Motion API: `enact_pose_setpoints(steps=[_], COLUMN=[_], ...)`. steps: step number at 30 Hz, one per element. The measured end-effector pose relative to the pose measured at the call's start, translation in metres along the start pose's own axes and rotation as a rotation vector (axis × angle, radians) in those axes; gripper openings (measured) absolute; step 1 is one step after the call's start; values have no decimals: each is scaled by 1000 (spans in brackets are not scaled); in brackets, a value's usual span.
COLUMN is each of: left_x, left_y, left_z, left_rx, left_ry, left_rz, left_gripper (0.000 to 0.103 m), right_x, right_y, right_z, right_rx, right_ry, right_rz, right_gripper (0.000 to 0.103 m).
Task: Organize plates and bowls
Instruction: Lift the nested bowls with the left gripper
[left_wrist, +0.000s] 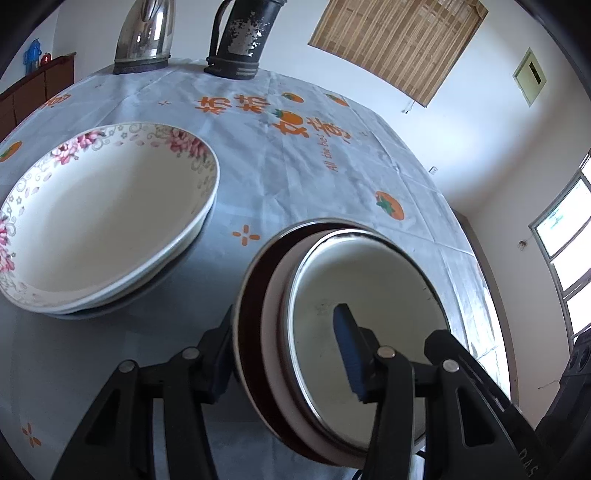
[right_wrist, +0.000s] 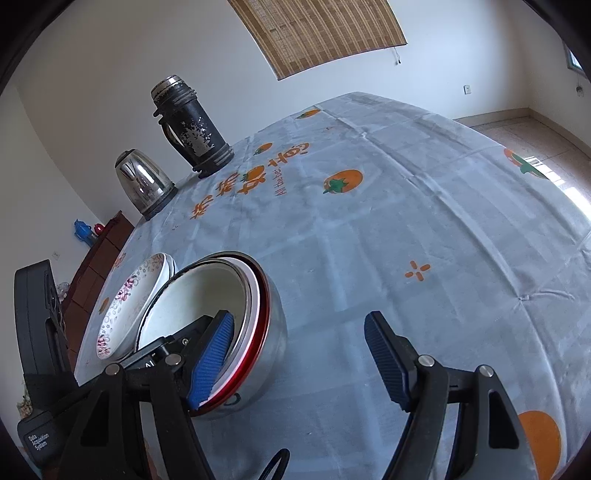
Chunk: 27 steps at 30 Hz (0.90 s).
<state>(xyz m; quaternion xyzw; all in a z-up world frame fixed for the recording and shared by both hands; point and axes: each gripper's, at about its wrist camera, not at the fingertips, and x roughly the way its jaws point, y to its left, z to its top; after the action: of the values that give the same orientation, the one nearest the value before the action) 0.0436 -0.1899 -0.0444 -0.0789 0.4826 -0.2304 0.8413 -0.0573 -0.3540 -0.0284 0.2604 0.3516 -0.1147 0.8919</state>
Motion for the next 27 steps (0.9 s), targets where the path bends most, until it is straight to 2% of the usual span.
enact_pose_setpoints(steps=[10,21,27], left_x=[8,20,18], left_y=[-14,-26,-14], left_z=[1,5,8], left_rx=[39,125,95], left_ry=[28,59,55], left_rz=[-42,-27,-35], left_gripper=[49,51,51], right_x=[-7,-12,-12], right_y=[-7,-13,-16], right_z=[5,4,0], right_rx=[-14,10,46], right_ry=[-7,-13,-31], right_rz=[-91,-90,-69], right_gripper=[75,75,75])
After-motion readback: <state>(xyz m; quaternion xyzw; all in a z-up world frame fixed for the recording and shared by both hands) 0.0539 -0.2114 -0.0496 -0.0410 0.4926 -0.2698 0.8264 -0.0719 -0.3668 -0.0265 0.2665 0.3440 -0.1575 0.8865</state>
